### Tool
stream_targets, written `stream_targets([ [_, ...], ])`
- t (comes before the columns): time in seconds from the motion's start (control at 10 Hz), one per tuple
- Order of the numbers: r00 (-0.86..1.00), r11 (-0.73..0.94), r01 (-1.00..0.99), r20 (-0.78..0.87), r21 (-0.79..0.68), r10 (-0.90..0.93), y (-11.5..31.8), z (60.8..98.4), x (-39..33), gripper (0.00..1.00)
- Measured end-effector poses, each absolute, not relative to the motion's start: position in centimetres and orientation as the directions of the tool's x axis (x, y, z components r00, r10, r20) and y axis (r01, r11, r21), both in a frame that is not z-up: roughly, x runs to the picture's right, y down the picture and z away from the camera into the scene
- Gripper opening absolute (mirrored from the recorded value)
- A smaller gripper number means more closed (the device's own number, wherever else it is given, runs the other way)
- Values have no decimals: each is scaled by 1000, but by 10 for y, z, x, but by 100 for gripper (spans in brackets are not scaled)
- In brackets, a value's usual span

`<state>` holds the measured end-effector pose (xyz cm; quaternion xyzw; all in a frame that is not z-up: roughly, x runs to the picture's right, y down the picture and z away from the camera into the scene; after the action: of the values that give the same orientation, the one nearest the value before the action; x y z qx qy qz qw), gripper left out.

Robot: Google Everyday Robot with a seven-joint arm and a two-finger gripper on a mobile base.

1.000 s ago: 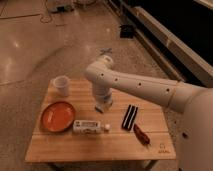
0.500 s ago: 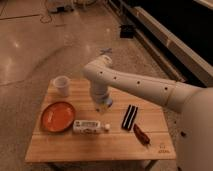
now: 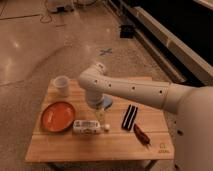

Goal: Stand the bottle upright

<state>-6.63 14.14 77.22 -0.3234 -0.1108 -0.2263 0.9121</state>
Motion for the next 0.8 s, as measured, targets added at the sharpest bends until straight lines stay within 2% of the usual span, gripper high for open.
stream_targets([
  [0.8, 947, 797, 303, 256, -522, -192, 175, 796, -55, 80],
])
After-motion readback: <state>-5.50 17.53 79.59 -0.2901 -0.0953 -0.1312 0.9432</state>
